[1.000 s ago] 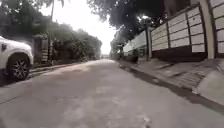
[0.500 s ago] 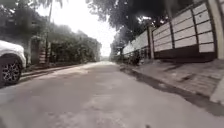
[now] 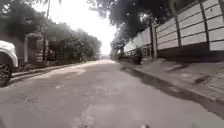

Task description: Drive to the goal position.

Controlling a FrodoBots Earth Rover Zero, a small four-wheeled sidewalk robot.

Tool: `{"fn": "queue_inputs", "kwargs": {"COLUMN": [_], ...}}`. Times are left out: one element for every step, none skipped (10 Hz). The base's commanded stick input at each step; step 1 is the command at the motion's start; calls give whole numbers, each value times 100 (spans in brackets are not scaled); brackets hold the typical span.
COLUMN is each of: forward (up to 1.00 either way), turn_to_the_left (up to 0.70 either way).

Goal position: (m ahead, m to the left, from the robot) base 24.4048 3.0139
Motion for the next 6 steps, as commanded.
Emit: {"fn": "queue_inputs", "kwargs": {"forward": [85, 85, 85, 85, 85, 85], "turn_to_the_left": [0, 4, 1, 9, 11, 0]}}
